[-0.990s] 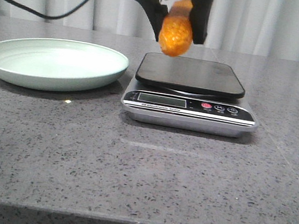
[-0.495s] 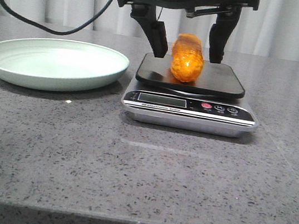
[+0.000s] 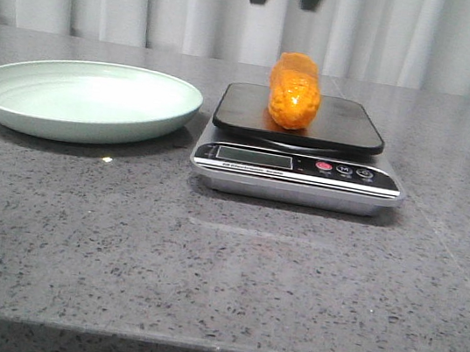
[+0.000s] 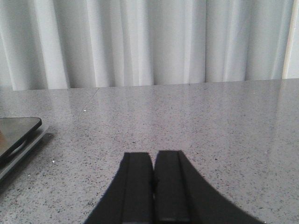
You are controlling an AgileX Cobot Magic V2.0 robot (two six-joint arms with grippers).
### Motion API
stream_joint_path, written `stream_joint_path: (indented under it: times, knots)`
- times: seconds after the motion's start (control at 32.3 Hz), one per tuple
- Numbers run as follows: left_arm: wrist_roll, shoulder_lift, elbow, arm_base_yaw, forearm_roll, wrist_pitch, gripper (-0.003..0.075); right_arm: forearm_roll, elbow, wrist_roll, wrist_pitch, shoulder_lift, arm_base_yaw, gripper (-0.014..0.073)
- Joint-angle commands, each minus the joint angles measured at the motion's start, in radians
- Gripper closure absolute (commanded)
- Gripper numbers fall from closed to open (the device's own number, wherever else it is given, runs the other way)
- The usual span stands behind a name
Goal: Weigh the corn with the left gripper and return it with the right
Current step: 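Open the left gripper and withdraw it, leaving corn on scale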
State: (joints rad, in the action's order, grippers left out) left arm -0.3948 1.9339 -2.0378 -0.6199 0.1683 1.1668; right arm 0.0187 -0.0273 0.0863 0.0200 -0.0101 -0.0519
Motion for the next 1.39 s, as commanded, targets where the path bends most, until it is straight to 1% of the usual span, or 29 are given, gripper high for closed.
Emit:
stream_joint_path:
  times: [0.0,0.06,0.12,0.22,0.34,0.4,0.46,0.56,0.65,0.87,0.93,1.08,1.11,1.14,1.24,1.36]
  knots:
    - [0.054,-0.11,0.004,0.045,0.006,-0.013,0.0605,-0.007,0.007,-0.009,0.08,-0.017,-0.002,0.0456]
    - [0.089,-0.154,0.041,0.067,-0.006,-0.037,0.058,-0.007,0.007,-0.009,0.08,-0.017,-0.002,0.0456]
    - [0.103,-0.212,0.109,0.089,-0.016,-0.078,0.0586,-0.007,0.007,-0.009,0.08,-0.017,-0.002,0.0456]
    - [0.113,-0.331,0.267,0.14,-0.072,-0.191,0.0585,-0.007,0.007,-0.009,0.08,-0.017,-0.002,0.0456]
    - [0.221,-0.555,0.561,0.207,-0.234,-0.405,0.0585,-0.007,0.007,-0.009,0.08,-0.017,-0.002,0.0456]
    - [0.261,-0.666,0.694,0.23,-0.277,-0.504,0.0585,-0.007,0.007,-0.009,0.08,-0.017,-0.002,0.0456]
    - [0.27,-0.778,0.813,0.242,-0.288,-0.582,0.0585,-0.007,0.007,-0.009,0.08,-0.017,-0.002,0.0456]
    - [0.296,-0.942,0.971,0.244,-0.275,-0.653,0.0585,-0.007,0.007,-0.009,0.08,-0.017,-0.002,0.0456]
    - [0.354,-1.119,1.09,0.244,-0.277,-0.694,0.0586,-0.007,0.007,-0.009,0.08,-0.017,-0.002,0.0456]
    - [0.423,-1.533,1.319,0.244,-0.275,-0.713,0.0586,-0.007,0.007,-0.009,0.08,-0.017,-0.002,0.0456]
    - [0.442,-1.678,1.382,0.244,-0.275,-0.722,0.0586,-0.007,0.007,-0.009,0.08,-0.017,-0.002,0.0456]
    - [0.46,-1.958,1.515,0.244,-0.272,-0.726,0.0586,-0.007,0.007,-0.009,0.08,-0.017,-0.002,0.0456]
    - [0.473,-1.964,1.531,0.242,-0.272,-0.731,0.0586,-0.007,0.007,-0.009,0.08,-0.017,-0.002,0.0456]
    - [0.475,-1.955,1.531,0.242,-0.272,-0.71,0.0586,-0.007,0.007,-0.009,0.08,-0.015,-0.003,0.0456]
    - [0.5,-1.899,1.535,0.238,-0.293,-0.701,0.0586,-0.007,0.007,-0.009,0.08,-0.015,-0.003,0.0456]
    - [0.506,-1.88,1.544,0.238,-0.302,-0.768,0.0586,-0.007,0.007,-0.009,0.08,-0.015,-0.003,0.0456]
